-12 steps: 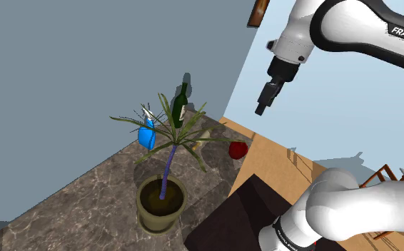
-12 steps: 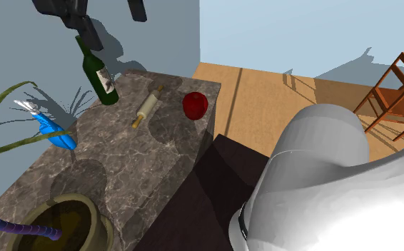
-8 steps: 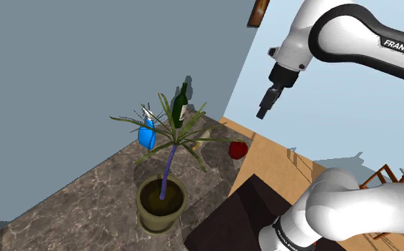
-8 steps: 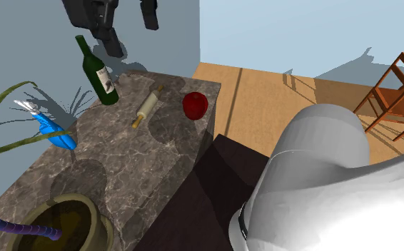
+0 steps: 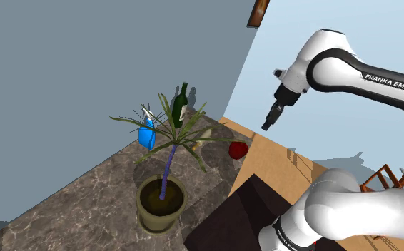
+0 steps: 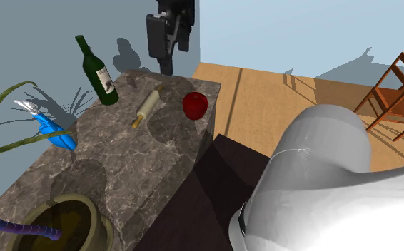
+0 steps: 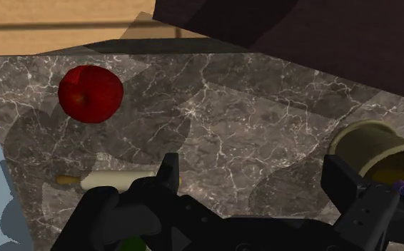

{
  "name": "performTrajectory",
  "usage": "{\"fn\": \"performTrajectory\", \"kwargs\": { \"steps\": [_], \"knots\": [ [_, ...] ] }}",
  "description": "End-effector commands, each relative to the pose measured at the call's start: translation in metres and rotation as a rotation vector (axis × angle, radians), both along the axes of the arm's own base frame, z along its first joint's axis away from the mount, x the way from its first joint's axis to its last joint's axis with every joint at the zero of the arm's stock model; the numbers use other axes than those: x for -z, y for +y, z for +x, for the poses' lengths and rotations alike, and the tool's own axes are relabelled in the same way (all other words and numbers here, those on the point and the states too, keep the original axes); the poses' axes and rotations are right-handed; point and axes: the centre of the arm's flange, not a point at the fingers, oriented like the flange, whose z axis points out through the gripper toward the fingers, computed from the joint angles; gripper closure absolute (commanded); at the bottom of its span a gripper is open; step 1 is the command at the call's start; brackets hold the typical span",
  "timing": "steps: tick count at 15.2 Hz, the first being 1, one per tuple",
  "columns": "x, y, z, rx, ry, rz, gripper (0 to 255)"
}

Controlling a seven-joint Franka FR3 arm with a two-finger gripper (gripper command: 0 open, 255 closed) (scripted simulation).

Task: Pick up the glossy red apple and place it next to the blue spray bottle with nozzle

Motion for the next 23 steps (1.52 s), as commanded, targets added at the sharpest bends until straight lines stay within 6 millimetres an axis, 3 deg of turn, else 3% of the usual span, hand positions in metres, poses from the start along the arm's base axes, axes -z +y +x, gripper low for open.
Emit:
{"fn": "performTrajectory", "kwargs": {
  "steps": [1,12,23],
  "knots": [
    [0.019,-0.021,-0.001,-0.03,-0.024,0.008,0],
    [0.122,-0.135,0.005,-0.178,-0.14,0.054,0],
    [0.228,-0.24,0.039,-0.325,-0.256,0.101,0]
  ]
}}
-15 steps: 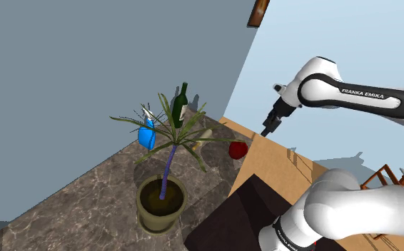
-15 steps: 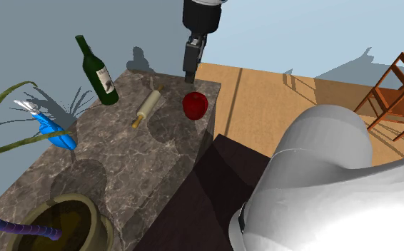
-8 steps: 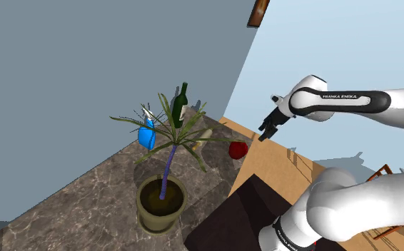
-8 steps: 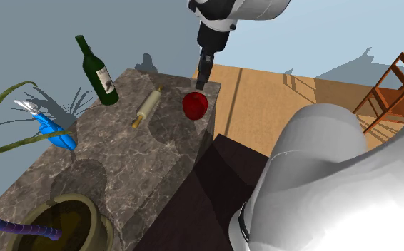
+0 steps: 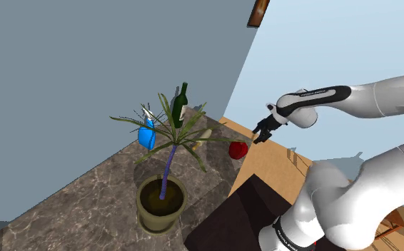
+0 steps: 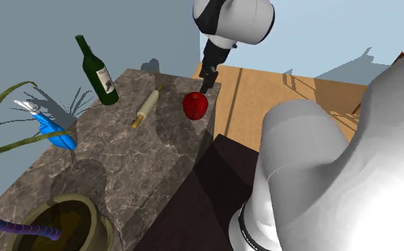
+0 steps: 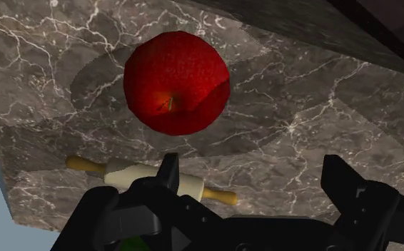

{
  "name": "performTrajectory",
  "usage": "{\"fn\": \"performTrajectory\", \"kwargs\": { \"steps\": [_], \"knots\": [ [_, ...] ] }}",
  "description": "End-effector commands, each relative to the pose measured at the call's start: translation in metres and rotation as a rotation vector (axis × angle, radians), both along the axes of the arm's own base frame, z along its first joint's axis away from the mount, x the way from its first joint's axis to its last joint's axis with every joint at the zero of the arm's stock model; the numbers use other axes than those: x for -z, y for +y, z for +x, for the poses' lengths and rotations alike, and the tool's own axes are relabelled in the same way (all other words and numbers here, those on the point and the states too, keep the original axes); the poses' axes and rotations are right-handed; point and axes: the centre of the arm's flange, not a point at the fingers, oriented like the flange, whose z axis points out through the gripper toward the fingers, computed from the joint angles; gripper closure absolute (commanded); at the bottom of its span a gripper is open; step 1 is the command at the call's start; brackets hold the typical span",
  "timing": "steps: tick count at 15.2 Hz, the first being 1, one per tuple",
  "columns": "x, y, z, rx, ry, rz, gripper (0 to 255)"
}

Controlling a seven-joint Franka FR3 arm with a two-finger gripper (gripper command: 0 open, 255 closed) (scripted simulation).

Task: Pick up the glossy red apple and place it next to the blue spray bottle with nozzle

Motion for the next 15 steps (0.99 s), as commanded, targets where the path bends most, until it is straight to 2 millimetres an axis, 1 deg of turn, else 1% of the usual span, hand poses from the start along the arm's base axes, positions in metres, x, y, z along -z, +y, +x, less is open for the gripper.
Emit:
{"fn": "performTrajectory", "kwargs": {
  "steps": [1,5,6,13,15],
  "knots": [
    [0.021,-0.021,0.009,-0.028,-0.022,-0.001,0],
    [0.059,-0.056,0.029,-0.082,-0.064,0.016,0],
    [0.065,-0.061,0.033,-0.09,-0.071,0.019,0],
    [0.099,-0.053,0.045,-0.09,-0.071,0.019,0],
    [0.102,-0.052,0.047,-0.09,-0.071,0.019,0]
  ]
}}
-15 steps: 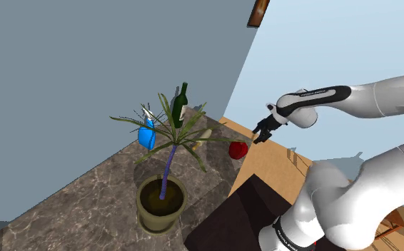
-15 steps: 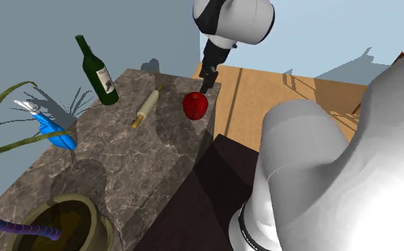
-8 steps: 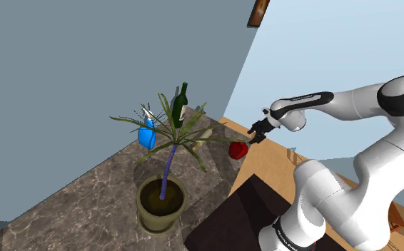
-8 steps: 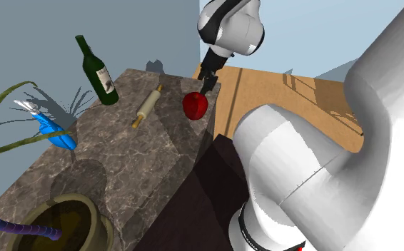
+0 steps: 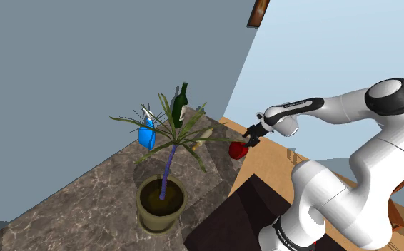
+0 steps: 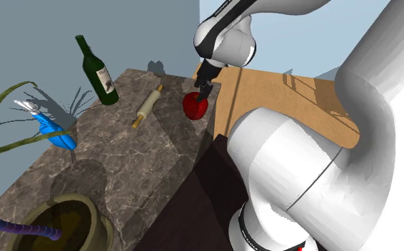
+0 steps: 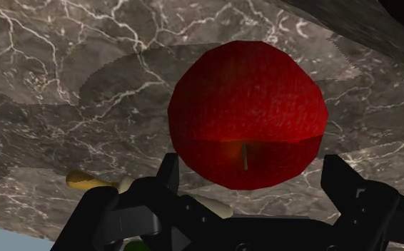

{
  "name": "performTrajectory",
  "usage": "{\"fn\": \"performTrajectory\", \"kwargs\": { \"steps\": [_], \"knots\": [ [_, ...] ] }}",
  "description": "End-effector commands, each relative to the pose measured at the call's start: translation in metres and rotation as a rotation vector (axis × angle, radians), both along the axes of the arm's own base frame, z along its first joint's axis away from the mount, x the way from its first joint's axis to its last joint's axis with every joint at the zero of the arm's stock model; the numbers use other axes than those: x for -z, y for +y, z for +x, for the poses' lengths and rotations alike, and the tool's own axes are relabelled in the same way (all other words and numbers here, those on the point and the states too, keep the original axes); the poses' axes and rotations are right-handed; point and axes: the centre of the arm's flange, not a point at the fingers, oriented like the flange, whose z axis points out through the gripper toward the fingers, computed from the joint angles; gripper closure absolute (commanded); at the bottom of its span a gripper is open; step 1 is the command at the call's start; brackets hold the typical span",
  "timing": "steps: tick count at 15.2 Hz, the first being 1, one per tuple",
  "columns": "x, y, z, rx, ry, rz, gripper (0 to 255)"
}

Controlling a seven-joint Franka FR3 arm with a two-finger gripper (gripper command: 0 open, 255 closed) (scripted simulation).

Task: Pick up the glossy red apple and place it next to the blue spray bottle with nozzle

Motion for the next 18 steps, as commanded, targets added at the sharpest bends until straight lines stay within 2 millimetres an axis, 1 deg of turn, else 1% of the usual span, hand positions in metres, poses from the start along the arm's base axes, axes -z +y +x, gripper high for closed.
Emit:
{"fn": "performTrajectory", "kwargs": {
  "steps": [1,6,7,16,18],
  "knots": [
    [0.002,0.0,0.001,0.0,0.0,0.0,0],
    [0.002,0.0,0.001,0.0,0.0,0.0,0],
    [0.002,0.0,0.001,0.0,0.0,0.0,255],
    [0.002,0.0,0.001,0.0,0.0,0.0,255],
    [-0.009,0.0,0.001,0.0,0.0,0.0,255]
  ]
}}
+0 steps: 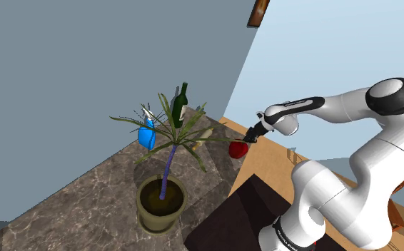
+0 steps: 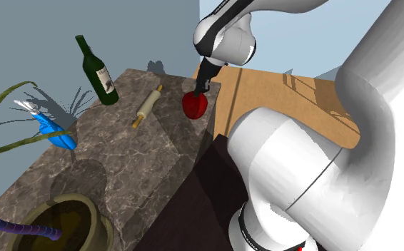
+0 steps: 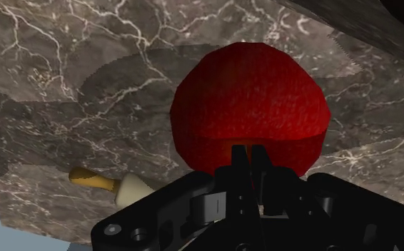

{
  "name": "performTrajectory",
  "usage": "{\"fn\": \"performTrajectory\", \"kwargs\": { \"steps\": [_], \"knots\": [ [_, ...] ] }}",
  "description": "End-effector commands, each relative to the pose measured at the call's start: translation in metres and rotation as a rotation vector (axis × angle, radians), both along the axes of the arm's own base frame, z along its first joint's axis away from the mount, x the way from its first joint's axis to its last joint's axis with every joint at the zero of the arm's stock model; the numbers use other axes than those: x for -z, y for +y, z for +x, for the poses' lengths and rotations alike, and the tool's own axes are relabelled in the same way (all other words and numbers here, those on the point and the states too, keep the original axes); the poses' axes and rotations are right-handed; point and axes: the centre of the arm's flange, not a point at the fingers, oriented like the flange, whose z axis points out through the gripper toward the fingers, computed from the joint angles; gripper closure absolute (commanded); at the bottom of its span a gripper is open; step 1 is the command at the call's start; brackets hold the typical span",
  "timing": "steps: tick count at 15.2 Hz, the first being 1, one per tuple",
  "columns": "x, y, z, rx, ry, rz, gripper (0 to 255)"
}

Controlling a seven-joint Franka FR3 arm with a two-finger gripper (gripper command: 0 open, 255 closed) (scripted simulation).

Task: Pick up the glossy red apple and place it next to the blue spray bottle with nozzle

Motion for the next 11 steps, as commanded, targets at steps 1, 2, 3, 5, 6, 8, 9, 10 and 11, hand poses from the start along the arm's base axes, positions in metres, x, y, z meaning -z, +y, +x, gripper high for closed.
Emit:
{"fn": "performTrajectory", "kwargs": {
  "steps": [1,2,3,5,6,8,9,10,11],
  "knots": [
    [-0.009,0.001,0.0,-0.001,0.001,0.002,255],
    [-0.014,0.001,0.0,-0.001,0.001,0.002,255],
    [-0.019,0.001,0.0,-0.001,0.001,0.002,255],
    [-0.03,0.001,0.0,-0.001,0.001,0.002,255],
    [-0.035,0.001,0.0,-0.001,0.001,0.002,255],
    [-0.046,0.001,0.0,-0.001,0.001,0.002,255],
    [-0.051,0.001,0.0,-0.001,0.001,0.002,255],
    [-0.056,0.001,0.0,-0.001,0.001,0.002,255],
    [-0.061,0.001,0.0,-0.001,0.001,0.002,255]
  ]
}}
